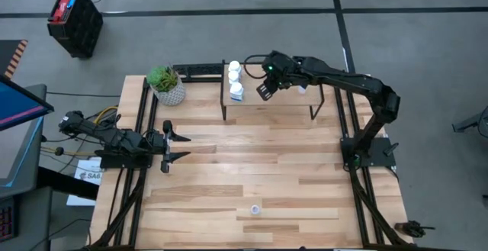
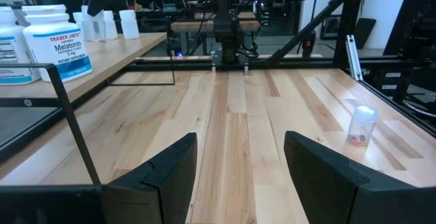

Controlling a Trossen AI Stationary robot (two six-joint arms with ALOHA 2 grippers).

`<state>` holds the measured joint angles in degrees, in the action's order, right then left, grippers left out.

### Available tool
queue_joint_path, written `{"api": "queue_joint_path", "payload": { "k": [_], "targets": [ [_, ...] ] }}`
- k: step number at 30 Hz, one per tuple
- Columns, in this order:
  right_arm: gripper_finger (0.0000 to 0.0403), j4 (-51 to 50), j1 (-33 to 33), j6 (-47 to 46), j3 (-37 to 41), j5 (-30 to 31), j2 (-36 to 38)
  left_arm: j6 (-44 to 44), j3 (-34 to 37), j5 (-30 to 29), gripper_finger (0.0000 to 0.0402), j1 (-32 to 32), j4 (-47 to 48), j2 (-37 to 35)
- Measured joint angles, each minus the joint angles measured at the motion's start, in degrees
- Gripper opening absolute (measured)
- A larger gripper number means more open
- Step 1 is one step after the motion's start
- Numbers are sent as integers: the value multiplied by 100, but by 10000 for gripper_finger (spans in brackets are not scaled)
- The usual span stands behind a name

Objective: Pick and place medicine bottles onto shelf by color
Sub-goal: Put the top transparent pill bottle on the shelf aligned with the other transparent pill bottle, then put the transparent pill bottle on the shelf aligned with the other transparent pill bottles

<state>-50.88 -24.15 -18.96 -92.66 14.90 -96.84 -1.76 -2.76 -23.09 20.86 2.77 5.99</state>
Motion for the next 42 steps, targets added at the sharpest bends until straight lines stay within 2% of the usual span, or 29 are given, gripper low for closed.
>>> {"api": "queue_joint_path", "payload": {
  "k": [7,13,19,23,27,31,37,42],
  "targets": [
    [221,34,-43,0,14,2,0,0,0,0,210,1,-1,1],
    [229,32,-36,-2,-2,2,-1,0,0,0,210,0,-1,-1],
    [229,-110,-15,-1,-619,3,9,0,0,0,210,0,-1,-1],
    [230,-707,243,-4,-1207,-146,18,0,0,0,210,0,1,0],
    [230,-1278,801,-2,-1438,-559,26,0,0,0,210,-1,-1,0],
    [230,-1660,1578,-7,-1429,-586,-47,0,2,0,210,-1,0,-1],
    [230,-1409,2850,-50,-1188,-588,-458,0,2,0,210,0,1,1],
    [230,-1116,3762,-50,-1170,-588,-1146,0,1,-2,210,0,0,1]
  ]
}}
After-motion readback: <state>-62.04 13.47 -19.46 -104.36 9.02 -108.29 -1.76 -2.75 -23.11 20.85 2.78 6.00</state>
